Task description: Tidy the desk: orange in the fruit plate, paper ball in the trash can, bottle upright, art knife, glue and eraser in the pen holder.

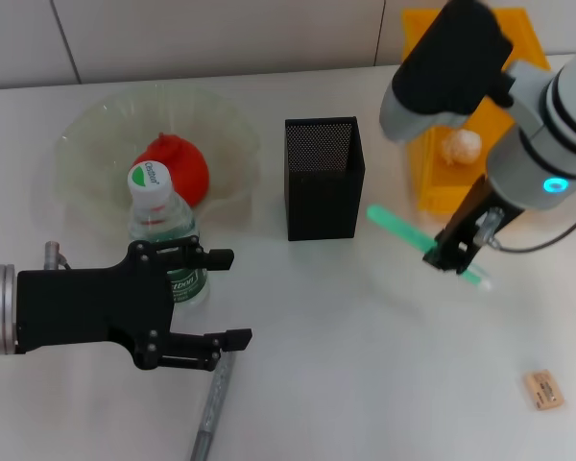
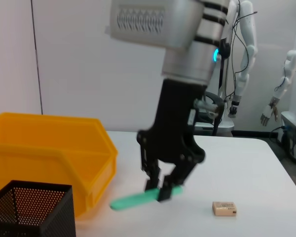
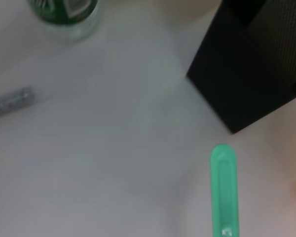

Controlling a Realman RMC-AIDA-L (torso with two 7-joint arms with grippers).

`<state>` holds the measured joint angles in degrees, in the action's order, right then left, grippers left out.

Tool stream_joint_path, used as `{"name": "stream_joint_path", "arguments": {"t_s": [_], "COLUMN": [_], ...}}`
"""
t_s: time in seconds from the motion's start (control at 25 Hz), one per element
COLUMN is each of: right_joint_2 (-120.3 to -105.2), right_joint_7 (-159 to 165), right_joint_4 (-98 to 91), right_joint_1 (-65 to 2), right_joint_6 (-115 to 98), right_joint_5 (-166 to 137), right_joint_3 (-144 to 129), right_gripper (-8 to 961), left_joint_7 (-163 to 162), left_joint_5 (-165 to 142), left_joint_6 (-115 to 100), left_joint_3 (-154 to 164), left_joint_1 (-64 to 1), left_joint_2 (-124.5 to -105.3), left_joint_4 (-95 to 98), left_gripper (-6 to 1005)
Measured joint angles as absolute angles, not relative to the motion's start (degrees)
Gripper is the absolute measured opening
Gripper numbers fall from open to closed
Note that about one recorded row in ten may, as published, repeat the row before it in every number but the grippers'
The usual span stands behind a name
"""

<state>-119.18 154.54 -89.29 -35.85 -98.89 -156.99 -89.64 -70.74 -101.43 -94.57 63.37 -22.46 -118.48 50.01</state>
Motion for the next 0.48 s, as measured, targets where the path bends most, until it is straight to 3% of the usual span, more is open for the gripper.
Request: {"name": "stream_joint_path", "arguments": {"t_s": [0.48], "right_joint_2": [-119.22], "right_joint_7": [150.5], "right_joint_4": [-104.8], "right_joint_1": [-34.8], "right_joint_6": [-96.2], "right_joint_5": [-167.1], "right_joint_3": [-85.3], "right_gripper": [172], "left_joint_7": [-70.6], "left_joint_5": [-101.4], "left_joint_6": [-94.2], "left_joint_3": [63.5], "left_joint_1": [-22.9], "left_joint_2": [-118.66], "left_joint_4": [50.0], "left_gripper": [863]}}
